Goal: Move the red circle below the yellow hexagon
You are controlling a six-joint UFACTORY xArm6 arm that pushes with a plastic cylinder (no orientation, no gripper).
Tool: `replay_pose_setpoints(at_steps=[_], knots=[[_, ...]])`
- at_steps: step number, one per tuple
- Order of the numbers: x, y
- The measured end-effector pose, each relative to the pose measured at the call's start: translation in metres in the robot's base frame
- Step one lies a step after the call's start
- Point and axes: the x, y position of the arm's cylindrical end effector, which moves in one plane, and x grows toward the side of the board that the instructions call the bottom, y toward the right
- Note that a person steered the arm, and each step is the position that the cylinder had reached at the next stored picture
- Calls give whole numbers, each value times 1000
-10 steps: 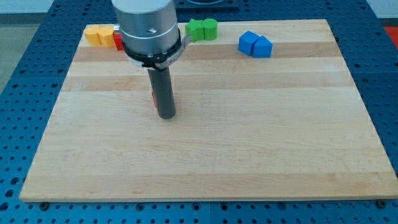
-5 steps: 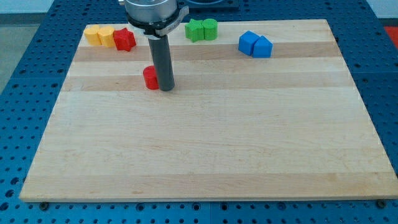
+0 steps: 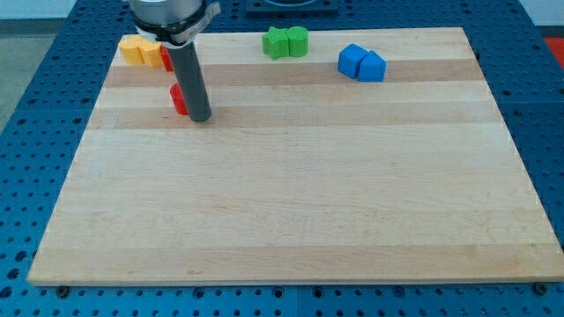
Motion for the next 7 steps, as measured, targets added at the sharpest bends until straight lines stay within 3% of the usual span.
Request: replay_pose_setpoints(at_steps=[4, 7], knots=[[-18, -49], [-39, -45]])
